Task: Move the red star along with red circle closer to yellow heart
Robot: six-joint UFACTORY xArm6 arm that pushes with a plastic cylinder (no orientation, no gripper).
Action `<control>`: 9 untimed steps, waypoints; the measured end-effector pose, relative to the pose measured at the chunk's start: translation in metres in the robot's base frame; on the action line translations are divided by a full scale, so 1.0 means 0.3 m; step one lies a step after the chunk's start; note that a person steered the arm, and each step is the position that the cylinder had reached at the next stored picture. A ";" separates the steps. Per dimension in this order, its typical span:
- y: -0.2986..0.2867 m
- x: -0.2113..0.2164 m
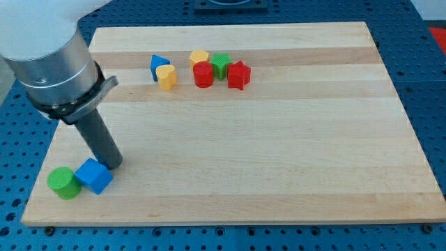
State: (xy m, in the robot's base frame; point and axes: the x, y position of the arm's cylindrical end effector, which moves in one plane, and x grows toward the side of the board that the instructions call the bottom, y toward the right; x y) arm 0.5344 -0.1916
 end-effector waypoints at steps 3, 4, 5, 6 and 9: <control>0.070 0.014; 0.186 -0.001; 0.337 -0.056; 0.636 -0.160; 0.983 -0.659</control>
State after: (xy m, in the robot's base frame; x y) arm 0.3366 0.1035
